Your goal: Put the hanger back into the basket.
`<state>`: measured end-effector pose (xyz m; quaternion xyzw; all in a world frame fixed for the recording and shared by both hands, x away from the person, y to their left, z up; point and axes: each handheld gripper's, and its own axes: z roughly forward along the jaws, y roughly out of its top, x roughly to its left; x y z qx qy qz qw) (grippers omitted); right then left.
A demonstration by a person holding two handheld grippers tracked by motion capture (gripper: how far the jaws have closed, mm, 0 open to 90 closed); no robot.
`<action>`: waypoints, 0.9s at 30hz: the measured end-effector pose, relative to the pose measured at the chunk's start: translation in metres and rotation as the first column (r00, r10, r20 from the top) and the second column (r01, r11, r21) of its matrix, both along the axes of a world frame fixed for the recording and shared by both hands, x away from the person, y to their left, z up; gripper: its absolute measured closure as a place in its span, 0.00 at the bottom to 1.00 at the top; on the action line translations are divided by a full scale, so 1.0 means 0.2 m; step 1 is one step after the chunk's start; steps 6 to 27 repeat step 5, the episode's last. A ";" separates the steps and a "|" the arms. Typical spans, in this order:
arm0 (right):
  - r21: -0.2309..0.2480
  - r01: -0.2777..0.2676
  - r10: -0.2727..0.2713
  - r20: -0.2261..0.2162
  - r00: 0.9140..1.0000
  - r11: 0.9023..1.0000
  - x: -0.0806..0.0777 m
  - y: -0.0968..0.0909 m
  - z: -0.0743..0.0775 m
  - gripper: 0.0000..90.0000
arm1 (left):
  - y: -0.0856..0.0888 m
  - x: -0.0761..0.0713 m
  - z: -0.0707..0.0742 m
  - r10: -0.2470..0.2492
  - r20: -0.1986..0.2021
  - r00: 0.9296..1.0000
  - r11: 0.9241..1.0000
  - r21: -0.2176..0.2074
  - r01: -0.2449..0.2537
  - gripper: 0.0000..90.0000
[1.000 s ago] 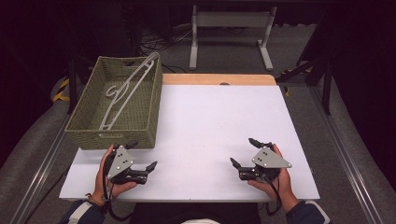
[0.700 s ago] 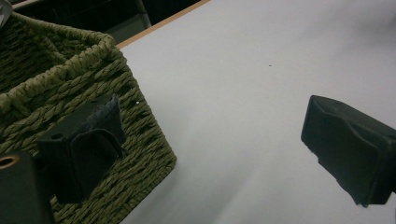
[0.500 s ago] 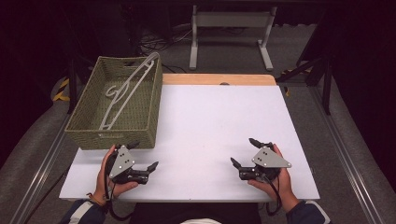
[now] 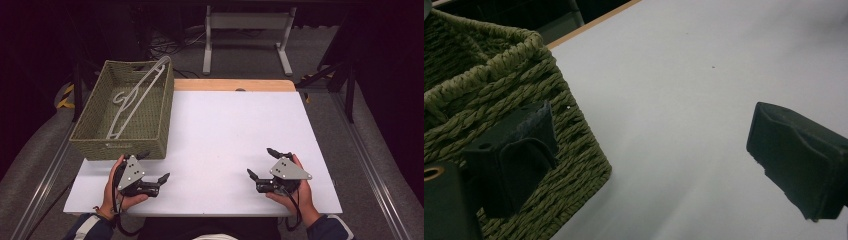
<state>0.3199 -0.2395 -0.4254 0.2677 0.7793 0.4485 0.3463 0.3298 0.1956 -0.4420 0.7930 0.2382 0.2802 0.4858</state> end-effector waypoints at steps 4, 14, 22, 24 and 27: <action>0.005 0.008 -0.008 -0.008 1.000 1.000 0.01 -0.01 0.00 0.12 | -0.01 0.01 -0.01 0.007 -0.012 1.000 1.000 0.001 -0.007 0.07; 0.007 0.009 -0.009 -0.010 1.000 1.000 0.01 -0.01 0.00 0.12 | -0.01 0.02 -0.01 0.008 -0.015 1.000 1.000 0.002 -0.007 0.07; 0.007 0.009 -0.009 -0.010 1.000 1.000 0.01 -0.01 0.00 0.12 | -0.01 0.02 -0.01 0.008 -0.015 1.000 1.000 0.002 -0.007 0.07; 0.007 0.009 -0.009 -0.010 1.000 1.000 0.01 -0.01 0.00 0.12 | -0.01 0.02 -0.01 0.008 -0.015 1.000 1.000 0.002 -0.007 0.07; 0.007 0.009 -0.009 -0.010 1.000 1.000 0.01 -0.01 0.00 0.12 | -0.01 0.02 -0.01 0.008 -0.015 1.000 1.000 0.002 -0.007 0.07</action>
